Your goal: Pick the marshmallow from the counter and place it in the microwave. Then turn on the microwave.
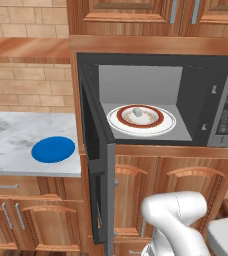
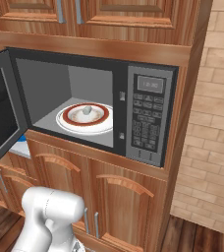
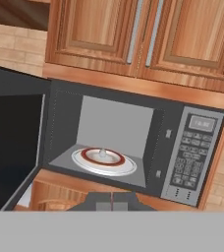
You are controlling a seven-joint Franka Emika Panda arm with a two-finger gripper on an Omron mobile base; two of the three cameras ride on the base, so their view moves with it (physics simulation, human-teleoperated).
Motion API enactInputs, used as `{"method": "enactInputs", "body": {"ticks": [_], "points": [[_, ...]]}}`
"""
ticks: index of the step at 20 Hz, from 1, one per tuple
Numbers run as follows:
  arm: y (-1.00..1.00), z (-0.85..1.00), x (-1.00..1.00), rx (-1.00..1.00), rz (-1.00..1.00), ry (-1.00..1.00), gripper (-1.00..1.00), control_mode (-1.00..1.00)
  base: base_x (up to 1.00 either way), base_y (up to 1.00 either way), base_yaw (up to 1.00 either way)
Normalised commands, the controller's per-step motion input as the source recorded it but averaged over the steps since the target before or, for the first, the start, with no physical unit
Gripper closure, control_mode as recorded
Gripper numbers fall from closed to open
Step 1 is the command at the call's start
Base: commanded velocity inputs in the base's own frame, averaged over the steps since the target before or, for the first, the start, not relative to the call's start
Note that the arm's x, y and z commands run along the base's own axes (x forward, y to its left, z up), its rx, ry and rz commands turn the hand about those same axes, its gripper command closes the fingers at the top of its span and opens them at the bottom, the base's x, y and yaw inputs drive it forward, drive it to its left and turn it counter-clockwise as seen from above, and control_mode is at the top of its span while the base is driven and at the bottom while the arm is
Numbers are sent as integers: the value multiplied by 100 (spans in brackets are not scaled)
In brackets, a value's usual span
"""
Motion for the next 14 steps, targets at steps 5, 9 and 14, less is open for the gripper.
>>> {"method": "enactInputs", "body": {"ticks": [5,9,14], "points": [[23,8,-11,-3,0,-5,100,-100,0,0,0],[24,12,-10,-1,0,-4,100,-100,0,0,0],[22,10,-8,-1,0,-4,100,-100,0,0,0]]}}
